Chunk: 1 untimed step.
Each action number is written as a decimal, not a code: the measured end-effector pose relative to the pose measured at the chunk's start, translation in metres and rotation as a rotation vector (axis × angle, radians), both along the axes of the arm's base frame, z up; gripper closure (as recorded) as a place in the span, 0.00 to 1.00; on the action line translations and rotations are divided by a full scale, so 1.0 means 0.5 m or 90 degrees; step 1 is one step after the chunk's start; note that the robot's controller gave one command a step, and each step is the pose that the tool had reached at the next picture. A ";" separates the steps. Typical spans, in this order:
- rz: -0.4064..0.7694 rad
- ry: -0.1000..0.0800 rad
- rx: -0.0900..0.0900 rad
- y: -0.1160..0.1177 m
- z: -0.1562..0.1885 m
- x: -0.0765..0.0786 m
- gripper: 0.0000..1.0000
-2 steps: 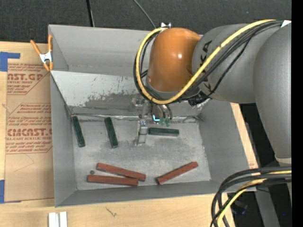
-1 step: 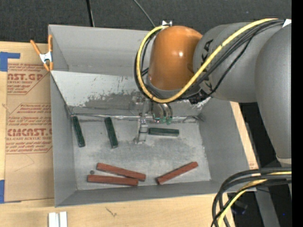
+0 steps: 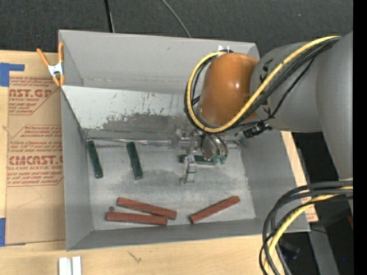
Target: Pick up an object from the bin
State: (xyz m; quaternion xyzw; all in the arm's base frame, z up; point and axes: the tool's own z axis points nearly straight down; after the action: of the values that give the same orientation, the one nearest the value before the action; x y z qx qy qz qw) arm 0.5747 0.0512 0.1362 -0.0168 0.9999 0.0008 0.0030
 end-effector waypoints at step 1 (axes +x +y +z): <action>0.010 0.002 -0.005 -0.017 -0.102 0.001 0.00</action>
Offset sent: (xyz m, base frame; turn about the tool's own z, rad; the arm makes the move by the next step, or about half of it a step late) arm 0.0105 -0.0930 -0.0073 -0.0564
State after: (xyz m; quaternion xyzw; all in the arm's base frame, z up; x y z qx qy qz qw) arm 0.5751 0.0428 0.0850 -0.0246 0.9997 -0.0026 0.0015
